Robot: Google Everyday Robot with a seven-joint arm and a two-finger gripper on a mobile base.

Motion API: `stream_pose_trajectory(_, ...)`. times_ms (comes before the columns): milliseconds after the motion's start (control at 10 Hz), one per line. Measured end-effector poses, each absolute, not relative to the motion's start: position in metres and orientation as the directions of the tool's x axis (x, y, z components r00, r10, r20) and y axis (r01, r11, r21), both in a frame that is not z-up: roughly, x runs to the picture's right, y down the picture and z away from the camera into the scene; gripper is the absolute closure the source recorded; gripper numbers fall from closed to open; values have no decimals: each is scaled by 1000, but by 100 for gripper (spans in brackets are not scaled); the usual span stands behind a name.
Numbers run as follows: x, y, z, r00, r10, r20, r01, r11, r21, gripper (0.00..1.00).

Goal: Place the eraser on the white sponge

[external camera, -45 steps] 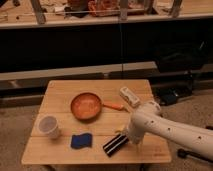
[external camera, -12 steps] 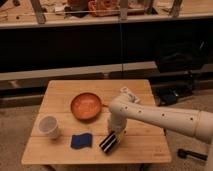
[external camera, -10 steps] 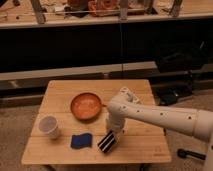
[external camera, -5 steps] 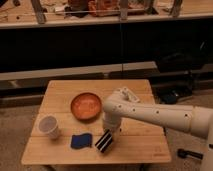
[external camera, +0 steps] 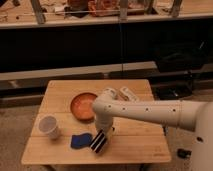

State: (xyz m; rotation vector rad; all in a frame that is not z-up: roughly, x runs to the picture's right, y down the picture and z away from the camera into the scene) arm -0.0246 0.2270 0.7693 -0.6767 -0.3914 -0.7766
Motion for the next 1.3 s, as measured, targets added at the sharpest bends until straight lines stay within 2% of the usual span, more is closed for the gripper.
stream_pose_trajectory(1300, -82, 225, 766, 606, -585, 539, 794, 481, -371, 99)
